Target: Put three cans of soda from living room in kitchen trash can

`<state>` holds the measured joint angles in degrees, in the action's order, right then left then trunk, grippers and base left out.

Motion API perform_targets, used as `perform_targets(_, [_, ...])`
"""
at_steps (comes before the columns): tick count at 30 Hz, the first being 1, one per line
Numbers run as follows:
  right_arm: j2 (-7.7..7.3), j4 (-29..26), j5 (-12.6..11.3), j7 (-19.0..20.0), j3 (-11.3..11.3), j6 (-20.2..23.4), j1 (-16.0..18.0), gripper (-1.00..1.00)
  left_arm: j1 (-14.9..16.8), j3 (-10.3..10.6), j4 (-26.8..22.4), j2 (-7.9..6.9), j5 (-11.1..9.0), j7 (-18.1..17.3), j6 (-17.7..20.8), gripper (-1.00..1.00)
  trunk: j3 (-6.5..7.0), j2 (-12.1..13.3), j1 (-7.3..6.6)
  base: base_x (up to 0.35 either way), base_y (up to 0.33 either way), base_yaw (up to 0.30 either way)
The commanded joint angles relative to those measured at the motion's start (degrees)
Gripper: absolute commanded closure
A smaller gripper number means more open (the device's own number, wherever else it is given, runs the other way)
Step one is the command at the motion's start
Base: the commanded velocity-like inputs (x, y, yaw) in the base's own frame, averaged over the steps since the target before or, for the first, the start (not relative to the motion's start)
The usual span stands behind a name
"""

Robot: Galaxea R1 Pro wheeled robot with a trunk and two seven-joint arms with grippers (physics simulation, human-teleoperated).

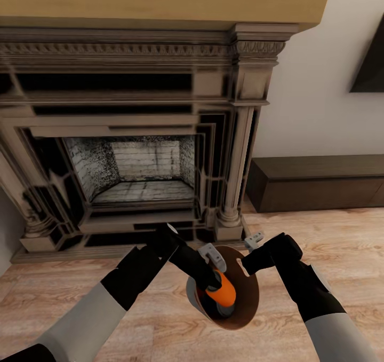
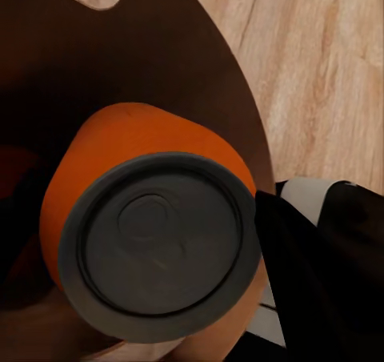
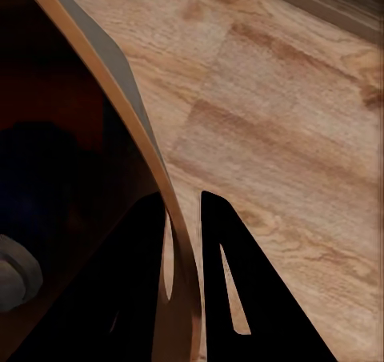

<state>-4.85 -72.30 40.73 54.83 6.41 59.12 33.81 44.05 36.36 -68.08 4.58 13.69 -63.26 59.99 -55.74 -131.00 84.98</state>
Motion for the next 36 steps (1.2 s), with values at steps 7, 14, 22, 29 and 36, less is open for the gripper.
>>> perform_targets(7, [0.04,-0.03,-1.88,0.24,0.01,0.88,0.04,1.00,-0.02,1.23,0.37,0.17,0.47,0.12,0.01,1.00,0.01,0.00,0.00,0.000,0.000,0.000])
perform_targets(14, [0.45,-0.03,-1.86,0.21,0.01,0.88,0.17,1.00,-0.02,1.78,0.81,0.26,0.40,1.70,0.01,1.00,0.01,0.00,0.00,0.000,0.000,0.000])
perform_targets(22, [1.14,-0.05,-0.05,0.26,0.02,0.88,0.44,1.00,-0.02,1.86,1.55,0.41,0.37,2.34,0.01,1.00,0.01,0.00,0.00,0.000,0.000,0.000])
perform_targets(29, [2.27,-0.04,1.79,0.28,0.01,0.88,0.46,1.00,-0.02,1.87,1.70,0.43,0.42,2.43,0.01,-1.00,0.01,0.00,0.00,0.000,0.000,0.000])
perform_targets(36, [2.38,-0.03,1.97,0.28,0.01,0.88,0.47,1.00,-0.02,1.87,1.72,0.43,0.45,2.44,0.01,-1.00,0.01,0.00,0.00,0.000,0.000,0.000])
